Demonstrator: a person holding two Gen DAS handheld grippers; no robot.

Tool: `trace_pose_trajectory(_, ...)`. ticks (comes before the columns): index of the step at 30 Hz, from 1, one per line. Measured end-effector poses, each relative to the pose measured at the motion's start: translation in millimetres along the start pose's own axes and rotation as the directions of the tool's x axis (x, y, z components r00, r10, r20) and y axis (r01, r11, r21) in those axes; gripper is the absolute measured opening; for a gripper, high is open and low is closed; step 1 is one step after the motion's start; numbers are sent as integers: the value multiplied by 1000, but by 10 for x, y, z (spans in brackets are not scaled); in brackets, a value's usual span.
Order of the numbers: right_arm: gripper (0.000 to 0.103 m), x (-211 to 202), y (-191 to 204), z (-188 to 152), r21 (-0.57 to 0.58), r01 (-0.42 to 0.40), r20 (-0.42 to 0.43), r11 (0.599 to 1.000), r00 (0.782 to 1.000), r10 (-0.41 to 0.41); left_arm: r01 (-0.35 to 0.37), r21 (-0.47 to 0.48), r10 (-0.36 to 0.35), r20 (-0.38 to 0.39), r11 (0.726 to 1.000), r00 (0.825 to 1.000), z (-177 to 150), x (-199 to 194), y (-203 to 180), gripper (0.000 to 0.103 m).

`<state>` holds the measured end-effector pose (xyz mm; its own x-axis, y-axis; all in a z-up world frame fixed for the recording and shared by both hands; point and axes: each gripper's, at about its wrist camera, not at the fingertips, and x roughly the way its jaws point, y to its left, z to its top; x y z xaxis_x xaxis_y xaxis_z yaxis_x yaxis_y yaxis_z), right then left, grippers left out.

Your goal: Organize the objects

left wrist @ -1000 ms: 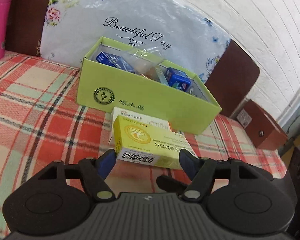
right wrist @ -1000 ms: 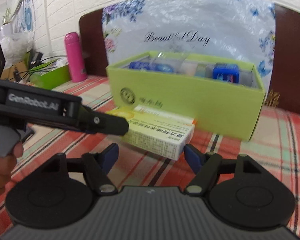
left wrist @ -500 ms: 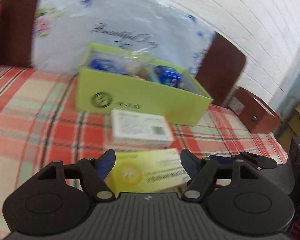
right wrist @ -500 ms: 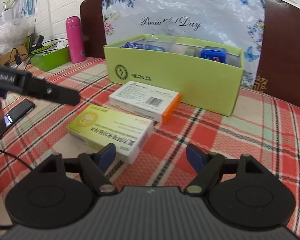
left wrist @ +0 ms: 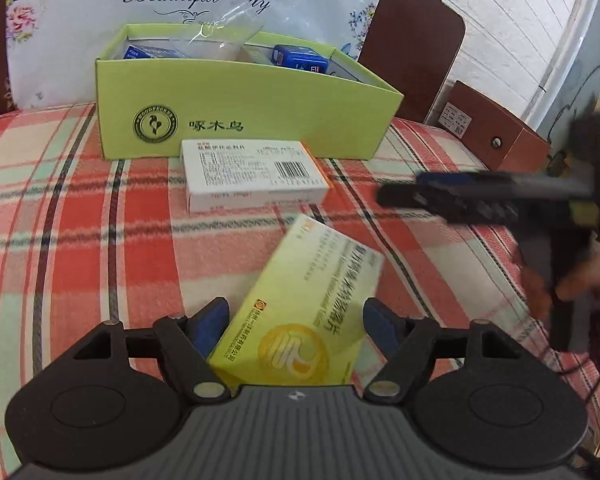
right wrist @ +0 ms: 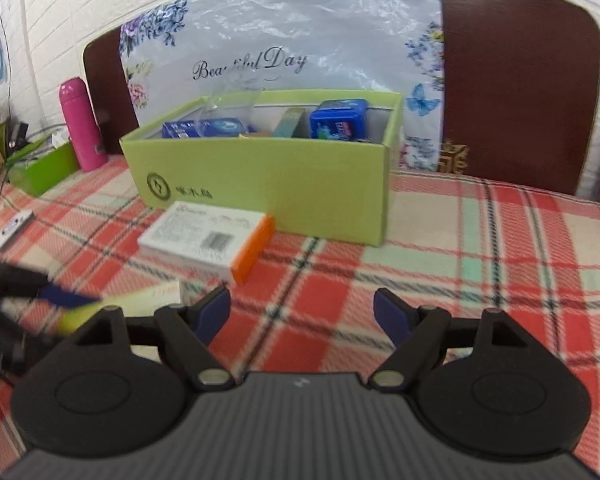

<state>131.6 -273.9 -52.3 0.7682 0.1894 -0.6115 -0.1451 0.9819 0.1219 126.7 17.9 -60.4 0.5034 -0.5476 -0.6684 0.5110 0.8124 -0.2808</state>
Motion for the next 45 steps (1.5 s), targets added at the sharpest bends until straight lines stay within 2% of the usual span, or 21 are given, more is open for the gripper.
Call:
trace_pose_trajectory(2, 84, 166, 67, 131, 28, -44, -16, 999, 999, 45, -8, -29, 8, 13, 1000, 1000, -84, -22, -71, 77)
trace_pose_trajectory(4, 99, 316, 174, 262, 55, -56, -39, 997, 998, 58, -40, -42, 42, 41, 998, 998, -150, -25, -153, 78)
trace_pose_trajectory(5, 102, 392, 246, 320, 56, -61, -45, 997, 997, 64, -61, -37, 62, 49, 997, 997, -170, -23, -195, 78)
trace_pose_trajectory(9, 103, 679, 431, 411, 19, -43, -69, 999, 997, 44, -131, -9, 131, 49, 991, 990, -153, 40, -328, 80)
trace_pose_trajectory(12, 99, 804, 407, 410, 38, -31, -95, 999, 995, 35, -177, 23, 176, 45, 984, 983, -146, 92, -371, 76)
trace_pose_trajectory(13, 93, 813, 390, 404, 64, -53, -111, 997, 992, 60, -192, 30, 191, 42, 981, 981, -154, 81, -380, 75)
trace_pose_trajectory(14, 91, 793, 374, 392, 101, -111, -125, 989, 985, 123, -207, 23, 206, 38, 978, 978, -169, 56, -373, 74)
trace_pose_trajectory(17, 91, 639, 418, 348, 140, -319, -102, 937, 937, 334, -266, -29, 267, 42, 964, 963, -268, -94, -272, 74)
trace_pose_trajectory(18, 91, 583, 452, 343, 115, -354, -86, 928, 927, 364, -290, -54, 292, 42, 956, 955, -305, -155, -213, 74)
trace_pose_trajectory(20, 91, 469, 546, 373, 17, -332, -41, 943, 942, 332, -330, -113, 336, 39, 937, 941, -366, -282, -79, 74)
trace_pose_trajectory(23, 93, 483, 619, 416, -98, -208, -13, 973, 978, 207, -363, -189, 375, 35, 913, 926, -392, -397, 90, 74)
trace_pose_trajectory(26, 97, 619, 714, 422, -187, -190, -13, 964, 982, 191, -356, -224, 374, 38, 907, 927, -379, -419, 156, 74)
trace_pose_trajectory(27, 102, 688, 752, 408, -234, -184, -9, 955, 982, 187, -362, -221, 379, 37, 906, 925, -381, -409, 130, 74)
trace_pose_trajectory(30, 103, 885, 871, 336, -358, -191, -50, 914, 981, 186, -377, -200, 392, 37, 904, 919, -383, -374, 86, 74)
trace_pose_trajectory(32, 96, 992, 910, 268, -393, -198, -101, 898, 980, 172, -371, -199, 385, 41, 907, 922, -404, -406, 111, 74)
trace_pose_trajectory(33, 79, 980, 920, 223, -411, -173, -99, 895, 985, 144, -366, -198, 381, 41, 909, 924, -401, -400, 126, 73)
trace_pose_trajectory(35, 77, 886, 885, 162, -389, -116, -102, 914, 991, 83, -362, -198, 376, 37, 911, 926, -392, -400, 133, 73)
trace_pose_trajectory(38, 72, 607, 769, 21, -223, 11, -133, 975, 990, -41, -366, -186, 377, 32, 912, 925, -350, -357, 105, 73)
trace_pose_trajectory(40, 71, 373, 814, -142, -146, 24, -160, 989, 986, -47, -348, -175, 359, 34, 921, 933, -310, -303, 59, 73)
trace_pose_trajectory(42, 76, 146, 872, -350, -87, -27, -205, 996, 979, 8, -330, -154, 339, 34, 931, 940, -273, -246, -6, 72)
trace_pose_trajectory(45, 79, -73, 961, -514, -138, -14, -163, 990, 987, -8, -353, -122, 358, 26, 928, 933, -234, -176, -64, 73)
